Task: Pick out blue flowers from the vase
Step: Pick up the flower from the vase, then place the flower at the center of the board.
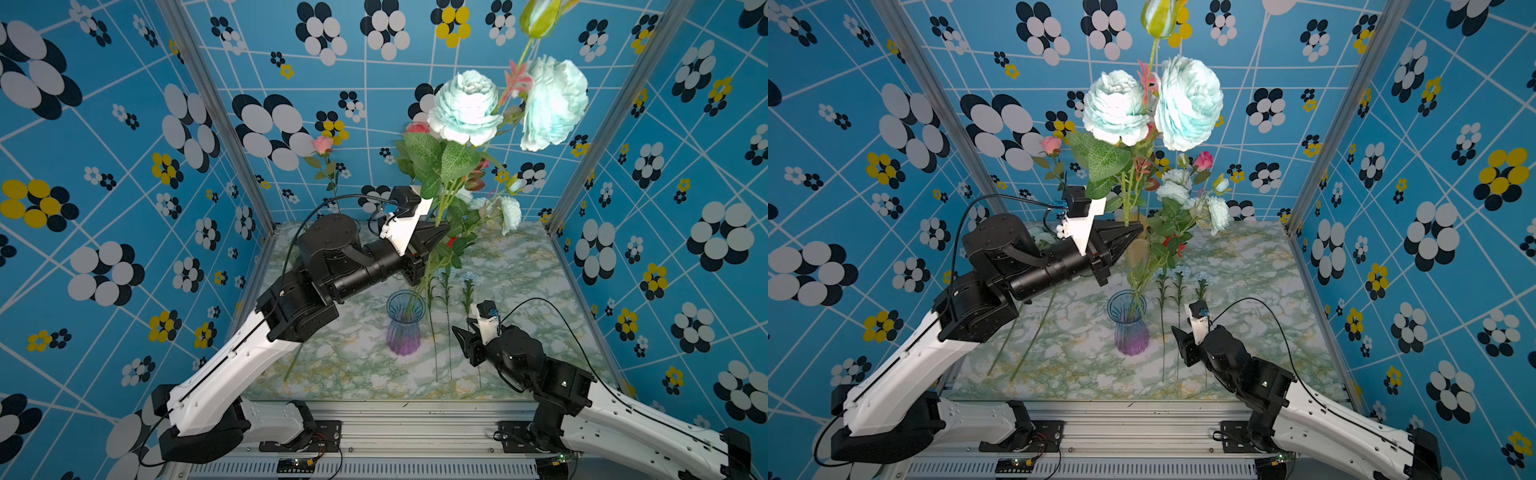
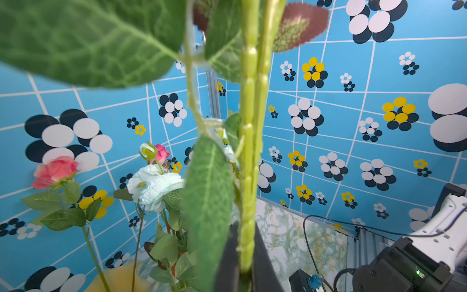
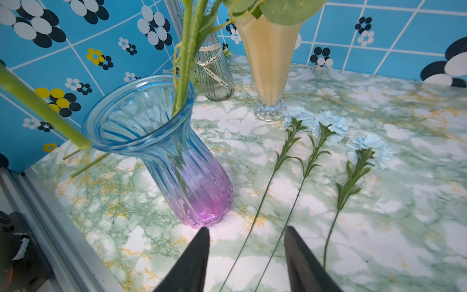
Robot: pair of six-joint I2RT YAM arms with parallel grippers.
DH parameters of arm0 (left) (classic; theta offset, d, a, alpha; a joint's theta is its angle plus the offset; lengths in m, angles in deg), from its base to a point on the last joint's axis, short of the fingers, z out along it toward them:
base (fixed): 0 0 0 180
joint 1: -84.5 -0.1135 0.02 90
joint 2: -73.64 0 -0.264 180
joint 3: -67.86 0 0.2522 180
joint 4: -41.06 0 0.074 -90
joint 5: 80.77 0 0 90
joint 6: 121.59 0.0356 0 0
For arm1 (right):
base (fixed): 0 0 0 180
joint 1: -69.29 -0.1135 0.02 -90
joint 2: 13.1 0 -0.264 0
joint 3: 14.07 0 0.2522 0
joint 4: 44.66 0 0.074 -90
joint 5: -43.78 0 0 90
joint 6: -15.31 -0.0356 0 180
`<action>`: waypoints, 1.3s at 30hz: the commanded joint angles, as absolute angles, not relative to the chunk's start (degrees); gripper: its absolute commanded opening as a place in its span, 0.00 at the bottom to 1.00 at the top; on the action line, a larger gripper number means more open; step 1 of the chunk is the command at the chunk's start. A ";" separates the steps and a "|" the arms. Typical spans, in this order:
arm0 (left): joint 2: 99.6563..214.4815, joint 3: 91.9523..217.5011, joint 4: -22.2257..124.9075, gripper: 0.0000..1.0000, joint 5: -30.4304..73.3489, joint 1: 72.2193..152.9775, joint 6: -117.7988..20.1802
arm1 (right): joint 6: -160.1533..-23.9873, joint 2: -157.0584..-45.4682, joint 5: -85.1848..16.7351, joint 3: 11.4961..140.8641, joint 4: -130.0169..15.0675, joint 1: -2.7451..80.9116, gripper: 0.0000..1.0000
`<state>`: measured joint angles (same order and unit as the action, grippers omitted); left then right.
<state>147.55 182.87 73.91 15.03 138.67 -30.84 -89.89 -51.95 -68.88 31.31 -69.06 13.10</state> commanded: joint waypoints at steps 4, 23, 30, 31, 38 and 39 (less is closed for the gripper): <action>147.60 175.80 66.45 0.00 25.77 133.91 -40.70 | -87.96 -47.58 -70.47 43.21 -83.04 15.47 0.70; 146.66 165.79 48.62 0.00 48.87 119.26 -60.25 | -83.35 -75.65 -38.50 90.19 -95.90 16.23 0.63; 146.32 163.60 43.65 0.00 56.84 115.98 -65.39 | -85.65 -85.26 -30.36 98.72 -94.29 21.34 0.55; 146.22 163.38 43.44 0.00 57.42 115.60 -65.61 | -85.82 -85.65 -29.95 98.82 -93.47 21.57 0.54; 145.30 160.84 37.69 0.00 60.98 112.64 -70.38 | -86.46 -91.46 -28.17 103.25 -92.17 21.83 0.47; 145.43 160.73 36.98 0.00 61.28 112.31 -70.96 | -86.86 -92.41 -27.16 104.20 -91.90 21.82 0.45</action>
<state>146.81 161.56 42.99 58.18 113.32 -67.97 -85.89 -90.55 -30.72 101.12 -93.78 21.50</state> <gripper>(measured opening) 0.085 0.460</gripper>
